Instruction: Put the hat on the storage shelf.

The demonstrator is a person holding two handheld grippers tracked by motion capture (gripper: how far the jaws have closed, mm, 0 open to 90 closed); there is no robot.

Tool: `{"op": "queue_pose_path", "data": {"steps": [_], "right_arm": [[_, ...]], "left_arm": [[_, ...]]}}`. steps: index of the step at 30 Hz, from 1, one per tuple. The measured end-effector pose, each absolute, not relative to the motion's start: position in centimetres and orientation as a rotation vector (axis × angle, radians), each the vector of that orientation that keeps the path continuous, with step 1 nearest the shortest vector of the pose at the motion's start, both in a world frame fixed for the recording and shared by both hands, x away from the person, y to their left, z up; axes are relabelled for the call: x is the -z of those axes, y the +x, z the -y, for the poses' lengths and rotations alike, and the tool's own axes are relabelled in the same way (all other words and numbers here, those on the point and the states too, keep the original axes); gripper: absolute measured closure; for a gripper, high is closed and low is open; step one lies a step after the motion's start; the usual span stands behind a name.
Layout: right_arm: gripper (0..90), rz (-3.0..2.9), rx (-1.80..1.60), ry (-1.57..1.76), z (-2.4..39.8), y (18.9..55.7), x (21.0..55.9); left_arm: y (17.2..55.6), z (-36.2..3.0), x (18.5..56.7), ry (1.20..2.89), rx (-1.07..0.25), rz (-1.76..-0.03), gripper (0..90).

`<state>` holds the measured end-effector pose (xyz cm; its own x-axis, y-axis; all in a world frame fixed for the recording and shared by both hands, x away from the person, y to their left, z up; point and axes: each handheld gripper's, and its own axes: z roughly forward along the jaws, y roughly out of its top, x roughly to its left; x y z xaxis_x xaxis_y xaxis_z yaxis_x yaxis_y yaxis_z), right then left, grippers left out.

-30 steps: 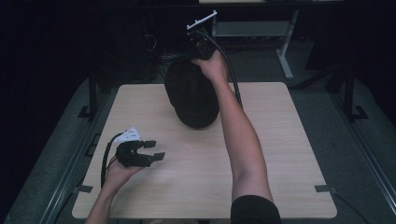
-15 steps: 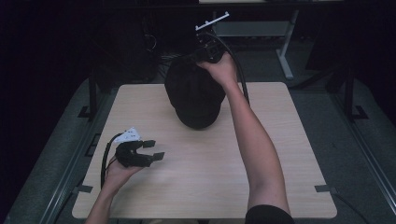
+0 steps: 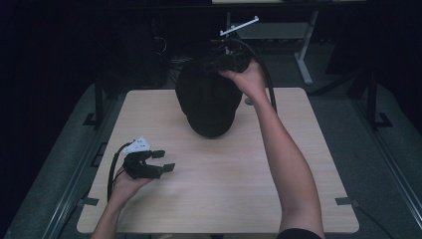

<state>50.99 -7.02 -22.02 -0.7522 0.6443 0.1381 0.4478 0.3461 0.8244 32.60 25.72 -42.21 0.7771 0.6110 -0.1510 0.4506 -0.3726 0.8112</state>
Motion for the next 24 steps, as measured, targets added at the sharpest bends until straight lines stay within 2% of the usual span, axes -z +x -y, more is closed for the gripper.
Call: {"op": "queue_pose_path", "data": {"steps": [24], "right_arm": [[27.9, -2.410, -1.419, 1.020, 10.1, 48.8, 23.4]], "left_arm": [[32.6, -25.9, 42.4, 2.037, -0.230, -0.803, 27.4]]}}
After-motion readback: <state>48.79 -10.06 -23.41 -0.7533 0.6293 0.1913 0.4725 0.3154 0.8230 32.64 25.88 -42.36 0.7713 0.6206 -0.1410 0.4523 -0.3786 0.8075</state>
